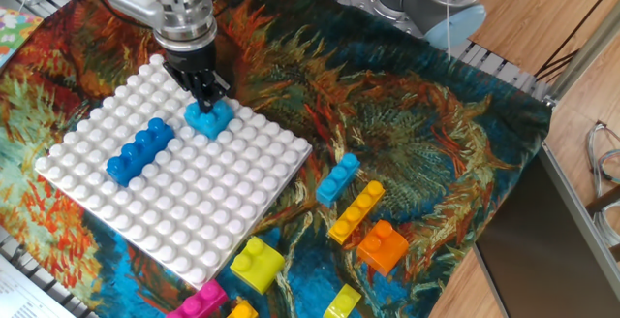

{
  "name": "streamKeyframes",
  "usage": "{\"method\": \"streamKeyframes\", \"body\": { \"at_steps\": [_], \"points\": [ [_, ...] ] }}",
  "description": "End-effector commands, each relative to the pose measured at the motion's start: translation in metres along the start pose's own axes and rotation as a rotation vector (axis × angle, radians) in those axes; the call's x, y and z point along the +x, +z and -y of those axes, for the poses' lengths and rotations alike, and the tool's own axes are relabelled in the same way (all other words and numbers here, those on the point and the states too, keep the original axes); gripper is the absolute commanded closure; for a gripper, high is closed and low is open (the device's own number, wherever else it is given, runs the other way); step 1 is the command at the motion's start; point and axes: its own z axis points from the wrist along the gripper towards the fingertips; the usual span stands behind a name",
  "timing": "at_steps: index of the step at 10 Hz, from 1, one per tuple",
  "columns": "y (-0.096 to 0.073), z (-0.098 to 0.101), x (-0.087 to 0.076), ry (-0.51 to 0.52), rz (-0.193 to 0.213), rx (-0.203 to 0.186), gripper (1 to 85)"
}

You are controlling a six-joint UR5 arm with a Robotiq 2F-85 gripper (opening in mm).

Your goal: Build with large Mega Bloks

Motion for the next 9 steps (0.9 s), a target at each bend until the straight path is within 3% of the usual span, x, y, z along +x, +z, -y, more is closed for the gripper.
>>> {"method": "streamKeyframes", "body": {
  "at_steps": [1,4,7,9],
  "points": [
    [0.001,-0.002,-0.003,0.002,0.012,-0.009,84.3],
    [-0.01,0.008,0.002,-0.027,0.008,-0.03,84.3],
    [-0.017,0.008,0.002,-0.022,-0.001,-0.012,84.3],
    [-0.023,0.008,0.001,-0.029,0.005,-0.029,84.3]
  ]
}}
